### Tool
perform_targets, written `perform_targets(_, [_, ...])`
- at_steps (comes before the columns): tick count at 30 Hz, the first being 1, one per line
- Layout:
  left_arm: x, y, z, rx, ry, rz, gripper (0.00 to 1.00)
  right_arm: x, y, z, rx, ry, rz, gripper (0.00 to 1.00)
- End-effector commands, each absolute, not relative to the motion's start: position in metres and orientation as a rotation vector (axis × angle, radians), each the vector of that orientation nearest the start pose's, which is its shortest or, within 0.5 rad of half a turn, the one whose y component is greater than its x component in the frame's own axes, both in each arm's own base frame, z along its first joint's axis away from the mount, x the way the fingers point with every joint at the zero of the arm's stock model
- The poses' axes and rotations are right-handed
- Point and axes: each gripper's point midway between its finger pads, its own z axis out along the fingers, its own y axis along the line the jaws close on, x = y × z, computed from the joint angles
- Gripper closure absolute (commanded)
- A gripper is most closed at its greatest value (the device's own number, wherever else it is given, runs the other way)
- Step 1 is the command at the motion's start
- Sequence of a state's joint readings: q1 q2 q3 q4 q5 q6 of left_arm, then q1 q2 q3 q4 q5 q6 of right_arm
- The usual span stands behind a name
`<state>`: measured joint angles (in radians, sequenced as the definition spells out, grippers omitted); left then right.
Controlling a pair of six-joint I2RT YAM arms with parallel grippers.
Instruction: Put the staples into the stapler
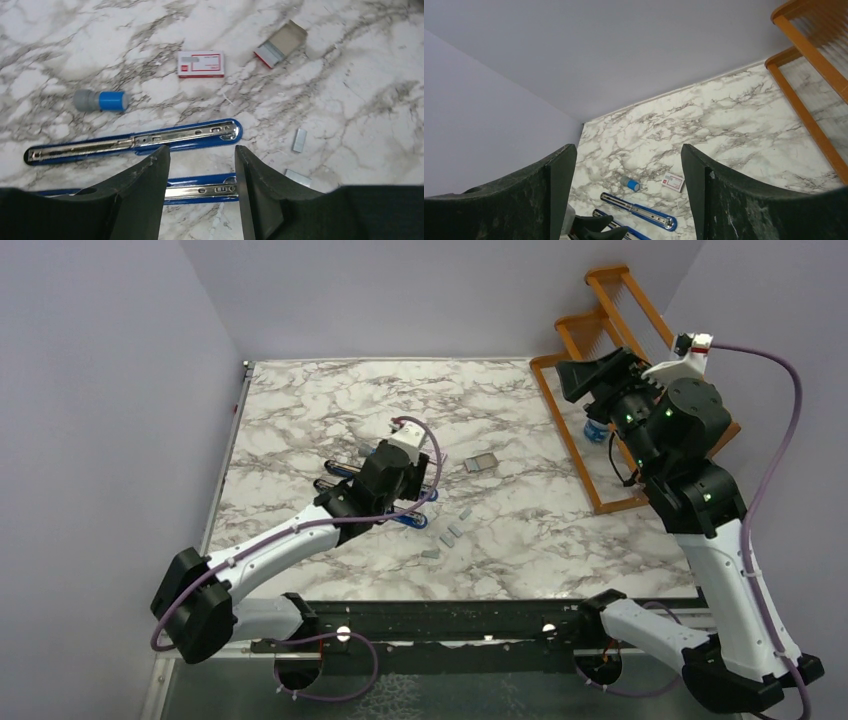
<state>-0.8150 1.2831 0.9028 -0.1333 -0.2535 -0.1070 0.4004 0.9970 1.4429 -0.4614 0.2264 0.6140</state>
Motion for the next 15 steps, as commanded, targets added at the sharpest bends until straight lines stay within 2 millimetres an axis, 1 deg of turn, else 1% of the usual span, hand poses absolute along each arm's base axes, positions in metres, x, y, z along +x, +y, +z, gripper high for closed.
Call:
perform_targets(1, [0.305,-0.212,0.199,0.056,1.9,-0.311,0.46,0.29,0.108,0.456,0.352,1.612,0.61,0.2])
perform_targets(4, [0.3,-0.196,0.195,-0.029,1.88,-0.296,0.46,0.285,0.11,0.452,0.337,1.62,0.63,0.2])
perform_targets(8, [0.296,-0.179,0.191,-0.071,1.875,-0.24,0.46,0.279,0.111,0.45,0.328,1.62,0.646,0.2])
perform_targets(15, [0.292,-0.163,0.194,-0.094,1.851,-0.198,0.46,0.27,0.109,0.445,0.301,1.615,0.643,0.2])
